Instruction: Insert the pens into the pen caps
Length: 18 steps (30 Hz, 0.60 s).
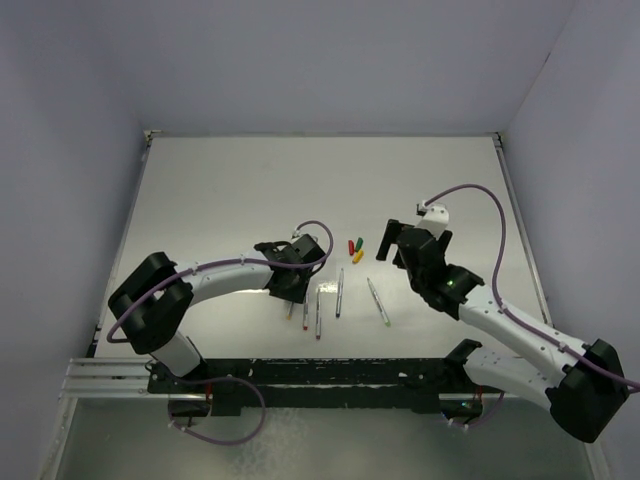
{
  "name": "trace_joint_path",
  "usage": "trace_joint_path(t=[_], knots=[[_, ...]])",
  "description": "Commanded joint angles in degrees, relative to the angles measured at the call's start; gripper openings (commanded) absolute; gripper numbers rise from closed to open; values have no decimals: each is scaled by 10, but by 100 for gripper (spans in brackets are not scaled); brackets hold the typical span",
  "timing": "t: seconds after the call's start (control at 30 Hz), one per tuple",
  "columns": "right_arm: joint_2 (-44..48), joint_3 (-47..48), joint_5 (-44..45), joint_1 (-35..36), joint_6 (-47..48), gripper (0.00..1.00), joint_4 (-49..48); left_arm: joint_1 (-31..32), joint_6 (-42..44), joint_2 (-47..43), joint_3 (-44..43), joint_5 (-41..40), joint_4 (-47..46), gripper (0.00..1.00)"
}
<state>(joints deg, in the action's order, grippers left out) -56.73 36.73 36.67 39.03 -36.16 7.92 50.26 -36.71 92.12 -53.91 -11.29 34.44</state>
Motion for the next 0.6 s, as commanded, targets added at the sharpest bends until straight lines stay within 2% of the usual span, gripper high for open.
trace_joint_path(t=[0.0, 0.57], knots=[[11, 0, 20, -1, -13, 100, 6, -4, 14, -11, -12, 7, -4, 43], [8, 3, 24, -1, -23, 100, 18, -11, 29, -5, -13, 20, -2, 44]])
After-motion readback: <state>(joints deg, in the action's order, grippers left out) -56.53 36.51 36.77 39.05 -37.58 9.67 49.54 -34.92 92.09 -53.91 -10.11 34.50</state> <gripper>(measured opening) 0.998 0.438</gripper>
